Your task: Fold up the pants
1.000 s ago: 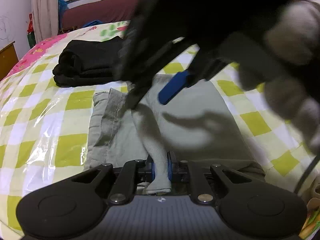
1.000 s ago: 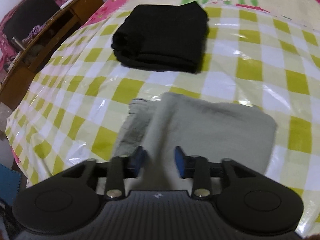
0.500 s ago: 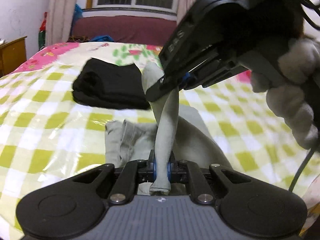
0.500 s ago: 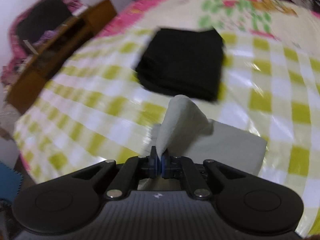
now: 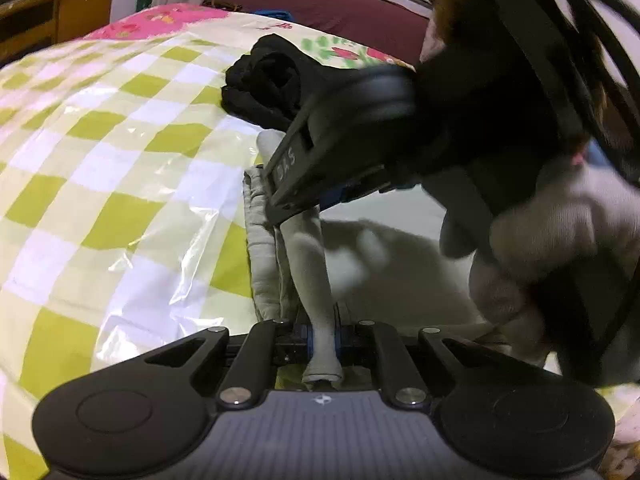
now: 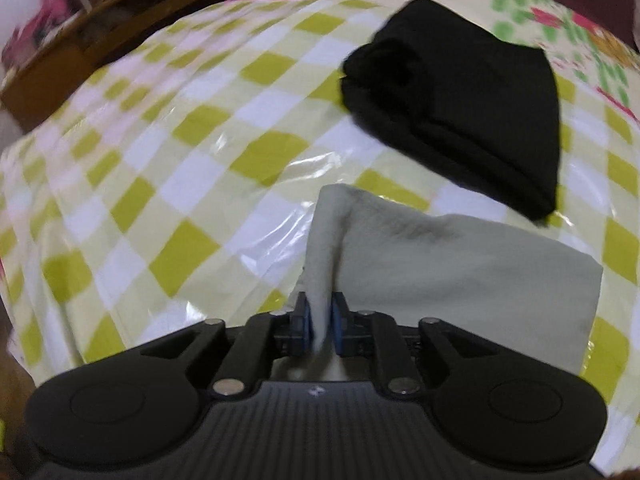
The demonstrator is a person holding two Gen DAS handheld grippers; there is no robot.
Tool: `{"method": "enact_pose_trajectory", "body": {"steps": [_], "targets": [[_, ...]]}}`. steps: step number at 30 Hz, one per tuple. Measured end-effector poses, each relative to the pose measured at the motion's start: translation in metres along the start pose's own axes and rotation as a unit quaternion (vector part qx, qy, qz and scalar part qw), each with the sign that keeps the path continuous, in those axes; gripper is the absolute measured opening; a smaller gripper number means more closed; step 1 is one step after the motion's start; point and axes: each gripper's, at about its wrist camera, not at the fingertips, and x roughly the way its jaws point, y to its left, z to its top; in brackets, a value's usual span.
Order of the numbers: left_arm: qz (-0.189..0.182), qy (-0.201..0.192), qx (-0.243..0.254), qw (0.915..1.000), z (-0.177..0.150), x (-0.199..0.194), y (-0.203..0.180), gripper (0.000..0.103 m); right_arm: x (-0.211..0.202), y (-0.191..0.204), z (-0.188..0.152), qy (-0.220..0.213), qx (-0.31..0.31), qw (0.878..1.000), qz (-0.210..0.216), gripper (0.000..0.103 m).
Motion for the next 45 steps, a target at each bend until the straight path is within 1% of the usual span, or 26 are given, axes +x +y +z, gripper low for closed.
{"method": "enact_pose_trajectory", "body": {"steps": [3,4,6,10,11,12,13,14,15,17,19,22,24,26,28,30,31,32,34,35,36,38,39,40,43,45], "targets": [[-0.014,0.001,-0.018,0.9997,0.001,-0.005,0.007,0.025,-0.010,-0.005,-0.001,-0.002,0.007,0.999,0.031,0.029],[-0.017,0.003,-0.019,0.9997,0.000,-0.005,0.009,0.025,-0.013,-0.006,0.000,0.000,0.010,0.999,0.043,0.038],[-0.016,0.006,-0.019,0.9997,-0.003,-0.007,0.012,0.027,-0.023,-0.012,-0.004,-0.006,0.019,0.997,0.068,0.047],[-0.005,0.006,-0.029,0.9995,-0.006,-0.014,0.020,0.029,-0.049,-0.029,-0.021,-0.042,0.037,0.997,0.058,0.050],[0.000,0.006,-0.029,0.9996,-0.005,-0.017,0.022,0.032,-0.057,-0.037,-0.028,-0.051,0.043,0.996,0.053,0.051],[0.007,0.006,-0.026,0.9996,-0.004,-0.019,0.023,0.041,-0.064,-0.045,-0.034,-0.059,0.051,0.996,0.047,0.055],[0.020,0.005,-0.021,0.9996,-0.004,-0.022,0.024,0.050,-0.071,-0.053,-0.041,-0.067,0.061,0.995,0.039,0.056],[0.043,0.001,-0.014,0.9990,-0.006,-0.026,0.024,0.064,-0.077,-0.064,-0.050,-0.073,0.069,0.994,0.031,0.056],[0.064,-0.005,-0.007,0.9979,-0.008,-0.030,0.025,0.067,-0.081,-0.072,-0.057,-0.077,0.076,0.994,0.023,0.056],[0.087,-0.009,-0.001,0.9961,-0.010,-0.036,0.028,0.067,-0.086,-0.090,-0.072,-0.080,0.092,0.993,0.002,0.056],[0.111,-0.018,0.004,0.9937,-0.010,-0.045,0.027,0.067,-0.089,-0.103,-0.086,-0.082,0.109,0.991,-0.007,0.056],[0.139,-0.044,0.042,0.9885,-0.001,-0.051,0.010,0.067,-0.089,-0.112,-0.102,-0.082,0.131,0.988,0.001,0.056],[0.136,-0.058,0.066,0.9868,0.011,-0.044,-0.004,0.067,-0.089,-0.111,-0.112,-0.080,0.135,0.987,0.015,0.056],[0.118,-0.052,0.084,0.9880,0.018,-0.031,-0.015,0.067,-0.089,-0.104,-0.124,-0.072,0.126,0.989,0.029,0.056],[0.124,-0.026,0.092,0.9876,0.017,-0.010,-0.017,0.067,-0.085,-0.100,-0.141,-0.049,0.125,0.990,0.049,0.056],[0.133,0.009,0.093,0.9867,0.011,0.010,-0.013,0.068,-0.078,-0.098,-0.159,-0.014,0.142,0.987,0.071,0.056],[0.131,0.020,0.090,0.9871,0.007,0.015,-0.009,0.068,-0.077,-0.097,-0.168,-0.008,0.142,0.987,0.077,0.056],[0.130,0.022,0.085,0.9877,0.005,0.015,-0.007,0.069,-0.080,-0.095,-0.173,-0.014,0.133,0.988,0.075,0.056],[0.129,0.014,0.083,0.9880,0.008,0.007,-0.006,0.069,-0.089,-0.096,-0.173,-0.014,0.128,0.989,0.079,0.056],[0.135,0.004,0.087,0.9870,0.011,0.001,-0.007,0.069,-0.095,-0.100,-0.170,-0.016,0.138,0.986,0.090,0.056],[0.141,-0.007,0.094,0.9855,0.014,-0.004,-0.009,0.069,-0.102,-0.105,-0.167,-0.024,0.149,0.983,0.101,0.056],[0.143,-0.031,0.104,0.9838,0.022,-0.014,-0.012,0.069,-0.113,-0.118,-0.159,-0.052,0.167,0.979,0.108,0.057],[0.139,-0.037,0.105,0.9840,0.026,-0.016,-0.014,0.069,-0.115,-0.124,-0.154,-0.065,0.175,0.976,0.108,0.062],[0.138,-0.044,0.105,0.9840,0.031,-0.015,-0.015,0.069,-0.113,-0.130,-0.148,-0.078,0.185,0.974,0.105,0.065],[0.137,-0.057,0.103,0.9836,0.044,0.003,-0.016,0.069,-0.089,-0.146,-0.127,-0.106,0.216,0.966,0.099,0.065],[0.133,-0.049,0.102,0.9847,0.047,0.019,-0.016,0.069,-0.060,-0.155,-0.116,-0.091,0.247,0.958,0.116,0.067]]}}
